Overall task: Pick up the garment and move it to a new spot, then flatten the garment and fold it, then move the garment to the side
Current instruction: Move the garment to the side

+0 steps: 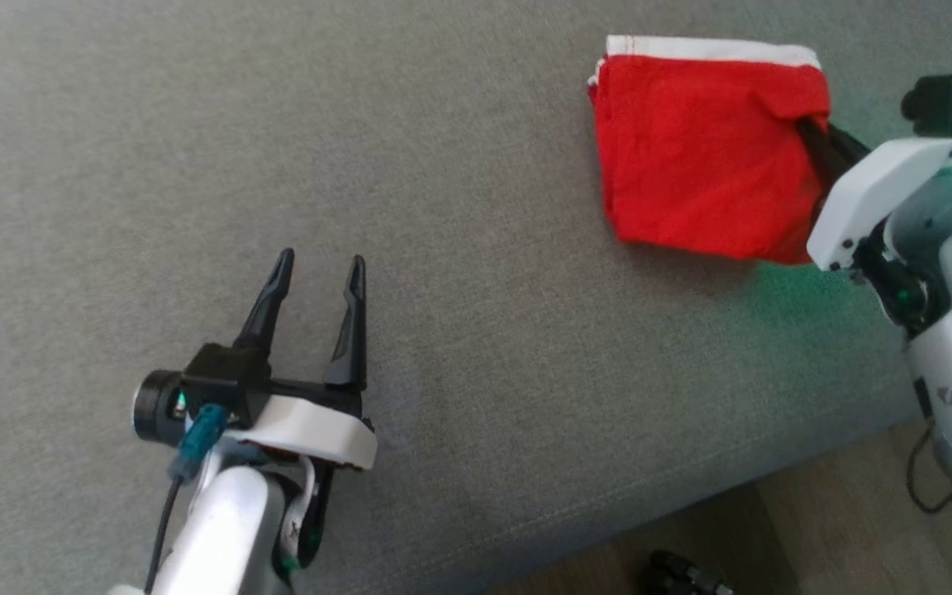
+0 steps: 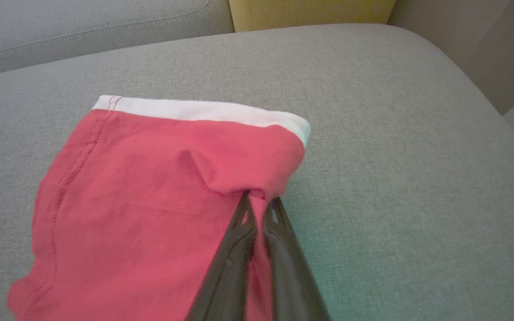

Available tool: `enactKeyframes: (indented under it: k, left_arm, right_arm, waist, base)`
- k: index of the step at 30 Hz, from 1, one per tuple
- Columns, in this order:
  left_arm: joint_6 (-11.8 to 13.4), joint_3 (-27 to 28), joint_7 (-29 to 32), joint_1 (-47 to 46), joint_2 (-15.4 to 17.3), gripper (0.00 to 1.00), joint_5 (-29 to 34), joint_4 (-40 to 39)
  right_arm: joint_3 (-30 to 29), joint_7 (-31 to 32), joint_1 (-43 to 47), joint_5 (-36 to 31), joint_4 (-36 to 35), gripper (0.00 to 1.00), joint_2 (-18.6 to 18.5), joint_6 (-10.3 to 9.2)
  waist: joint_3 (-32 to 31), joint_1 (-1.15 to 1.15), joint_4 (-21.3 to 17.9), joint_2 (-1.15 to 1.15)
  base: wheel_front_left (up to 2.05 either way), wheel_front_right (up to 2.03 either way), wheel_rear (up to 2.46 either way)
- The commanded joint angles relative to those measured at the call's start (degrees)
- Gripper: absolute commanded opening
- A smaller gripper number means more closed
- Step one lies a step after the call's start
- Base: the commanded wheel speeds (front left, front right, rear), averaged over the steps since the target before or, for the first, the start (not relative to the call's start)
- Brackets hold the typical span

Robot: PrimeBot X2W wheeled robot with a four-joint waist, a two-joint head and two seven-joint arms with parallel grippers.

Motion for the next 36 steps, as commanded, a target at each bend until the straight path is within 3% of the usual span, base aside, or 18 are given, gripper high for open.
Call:
enactKeyframes:
  k: [1, 6, 17, 25, 36]
  left_arm:
    - [-0.2, 1.2, 0.2, -2.0, 1.0, 1.00, 0.4, -2.5]
    - [0.4, 1.9, 0.3, -3.0, 1.7, 1.00, 0.6, -3.8]
    - [1.7, 2.8, 0.3, -4.0, 2.2, 1.00, 0.3, -7.6]
    - [2.0, 2.5, -0.1, -4.0, 1.8, 1.00, -0.2, -8.5]
    - [2.2, 2.1, -0.4, -4.2, 1.7, 1.00, -0.4, -9.3]
  right_arm:
    - [0.6, -1.4, -3.3, -1.5, -0.7, 0.00, 0.0, -0.04]
    - [0.5, -2.8, -6.9, -4.6, 2.7, 0.00, -1.5, -0.04]
    - [-2.2, -3.8, -15.9, -12.9, 12.0, 0.00, -9.9, -0.04]
    - [-3.5, -3.4, -18.8, -16.7, 14.0, 0.00, -14.6, -0.04]
    - [-6.2, -2.8, -18.6, -20.5, 13.3, 0.00, -16.2, -0.04]
  waist:
    - [1.7, 0.00, -0.7, 0.00]
    - [2.7, 0.00, 0.8, 0.00]
    - [5.1, 0.00, 6.7, 0.00]
    - [6.0, 0.00, 8.6, 0.00]
    - [6.9, 0.00, 9.6, 0.00]
  base:
    - [0.00, 0.00, 0.00]
    - [0.00, 0.00, 0.00]
    - [0.00, 0.00, 0.00]
    - [0.00, 0.00, 0.00]
    - [0.00, 0.00, 0.00]
